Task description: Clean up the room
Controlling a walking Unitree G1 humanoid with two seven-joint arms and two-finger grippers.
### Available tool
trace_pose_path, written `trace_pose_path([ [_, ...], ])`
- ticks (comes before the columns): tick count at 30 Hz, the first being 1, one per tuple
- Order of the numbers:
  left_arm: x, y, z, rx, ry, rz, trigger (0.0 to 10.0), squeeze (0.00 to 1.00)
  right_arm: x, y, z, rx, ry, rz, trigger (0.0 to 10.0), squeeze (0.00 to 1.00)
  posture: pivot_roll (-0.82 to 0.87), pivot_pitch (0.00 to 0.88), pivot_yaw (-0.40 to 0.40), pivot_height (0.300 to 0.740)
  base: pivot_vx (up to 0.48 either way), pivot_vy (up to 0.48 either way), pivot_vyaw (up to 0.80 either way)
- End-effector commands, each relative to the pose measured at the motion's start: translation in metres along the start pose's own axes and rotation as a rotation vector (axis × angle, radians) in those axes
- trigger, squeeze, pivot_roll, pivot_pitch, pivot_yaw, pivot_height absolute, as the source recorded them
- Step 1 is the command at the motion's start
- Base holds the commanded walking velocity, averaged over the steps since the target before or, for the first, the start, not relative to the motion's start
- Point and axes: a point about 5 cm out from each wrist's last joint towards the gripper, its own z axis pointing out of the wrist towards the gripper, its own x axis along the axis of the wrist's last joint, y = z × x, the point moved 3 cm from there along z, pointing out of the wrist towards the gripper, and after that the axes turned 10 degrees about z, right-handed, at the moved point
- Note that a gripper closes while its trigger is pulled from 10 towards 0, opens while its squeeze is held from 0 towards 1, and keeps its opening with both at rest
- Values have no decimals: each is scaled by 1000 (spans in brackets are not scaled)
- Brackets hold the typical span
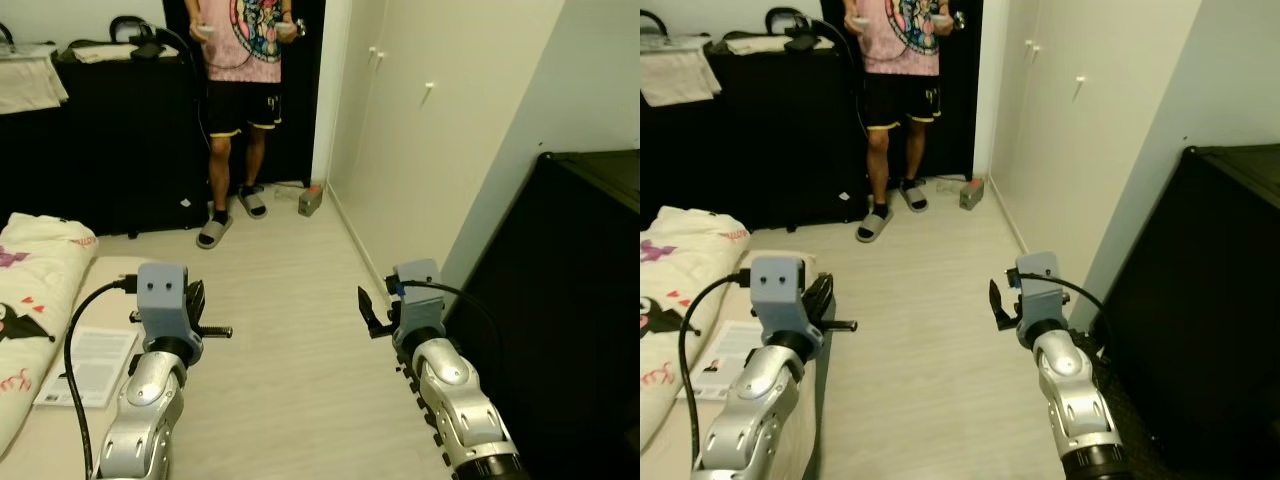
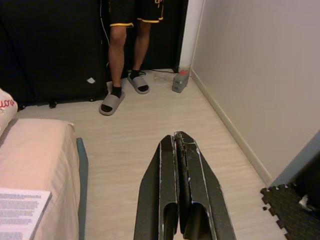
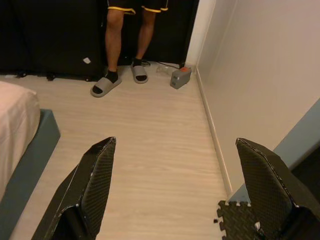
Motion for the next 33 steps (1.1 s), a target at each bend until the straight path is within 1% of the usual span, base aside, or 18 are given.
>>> trace_pose_path([
  [1, -2, 3, -1, -11, -10, -7, 10000, 0, -3, 7, -2, -23, -13, 4, 10000, 0, -57, 17, -46, 740, 319, 0, 0],
  [12, -2, 2, -1, -14, -10, -6, 10000, 0, -5, 6, -2, -20, -17, -17, 10000, 0, -56, 22, -42, 740, 316, 0, 0],
  [33, -2, 2, -1, -19, -8, -3, 10000, 0, -5, 6, -3, -19, -16, -15, 10000, 0, -52, 16, -36, 740, 316, 0, 0],
])
